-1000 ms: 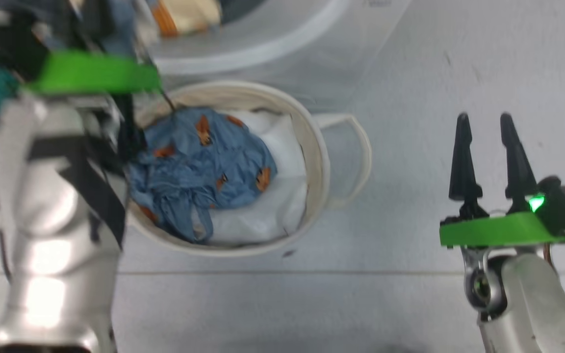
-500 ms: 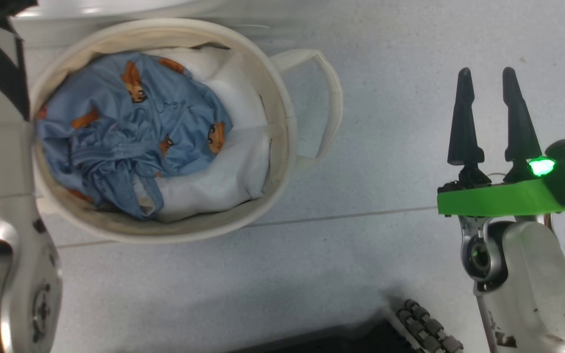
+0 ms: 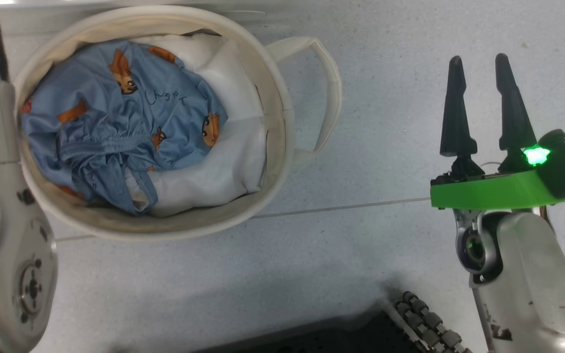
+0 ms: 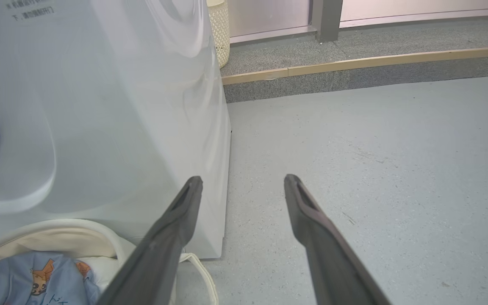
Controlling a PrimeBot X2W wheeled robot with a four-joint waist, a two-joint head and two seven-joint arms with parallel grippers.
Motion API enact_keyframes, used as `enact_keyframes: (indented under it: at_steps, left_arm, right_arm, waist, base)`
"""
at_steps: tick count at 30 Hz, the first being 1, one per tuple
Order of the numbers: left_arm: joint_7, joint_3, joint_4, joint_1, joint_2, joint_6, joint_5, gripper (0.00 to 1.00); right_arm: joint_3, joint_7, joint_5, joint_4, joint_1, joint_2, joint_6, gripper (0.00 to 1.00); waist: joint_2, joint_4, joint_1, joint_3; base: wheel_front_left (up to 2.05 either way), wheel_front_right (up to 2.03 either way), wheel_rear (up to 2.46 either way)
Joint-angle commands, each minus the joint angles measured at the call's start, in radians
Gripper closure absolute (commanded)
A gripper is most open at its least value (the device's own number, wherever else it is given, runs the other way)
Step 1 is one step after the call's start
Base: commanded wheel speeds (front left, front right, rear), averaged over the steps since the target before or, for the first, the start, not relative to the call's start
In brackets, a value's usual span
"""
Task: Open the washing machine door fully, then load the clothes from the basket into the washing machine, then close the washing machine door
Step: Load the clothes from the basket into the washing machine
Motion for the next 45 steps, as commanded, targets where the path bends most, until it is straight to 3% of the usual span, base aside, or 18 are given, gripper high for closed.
enact_keyframes:
  at_steps: [1, 11, 19, 25, 35, 45]
  left_arm:
    - [-0.003, 0.002, -0.008, -0.012, 0.030, -0.001, 0.015, 0.00]
    - [-0.003, 0.011, -0.065, 0.081, -0.003, -0.028, 0.029, 0.00]
    - [-0.003, -0.012, -0.149, 0.325, -0.044, -0.042, 0.028, 0.00]
    - [-0.003, -0.103, -0.179, 0.552, -0.052, -0.052, -0.001, 0.00]
    - [-0.003, -0.259, -0.237, 0.924, -0.053, 0.057, -0.087, 0.00]
    - [-0.003, -0.333, -0.313, 1.206, -0.053, 0.104, -0.147, 0.00]
  right_arm:
    - [0.020, -0.005, -0.006, -0.030, 0.016, 0.002, 0.004, 0.00]
    - [0.007, -0.005, -0.020, -0.021, 0.018, 0.002, 0.004, 0.00]
    - [0.006, -0.005, -0.032, 0.008, 0.049, 0.002, 0.004, 0.00]
    - [0.000, -0.005, -0.039, 0.041, 0.106, 0.002, 0.004, 0.00]
    - [0.041, -0.005, -0.072, 0.047, 0.247, -0.003, 0.004, 0.00]
    - [0.044, -0.005, -0.050, -0.001, 0.393, -0.004, 0.004, 0.00]
  waist:
    - [0.0000, 0.003, -0.0001, -0.001]
    - [0.0000, 0.048, -0.0001, -0.079]
    - [0.0000, 0.102, -0.0001, -0.236]
    - [0.0000, 0.137, -0.0001, -0.382]
    - [0.0000, 0.181, -0.0001, -0.622]
    - [0.0000, 0.207, -0.0001, -0.776]
  base:
    - [0.00, 0.00, 0.00]
    - [0.00, 0.00, 0.00]
    - [0.00, 0.00, 0.00]
    - [0.00, 0.00, 0.00]
    - [0.00, 0.00, 0.00]
    - [0.00, 0.00, 0.00]
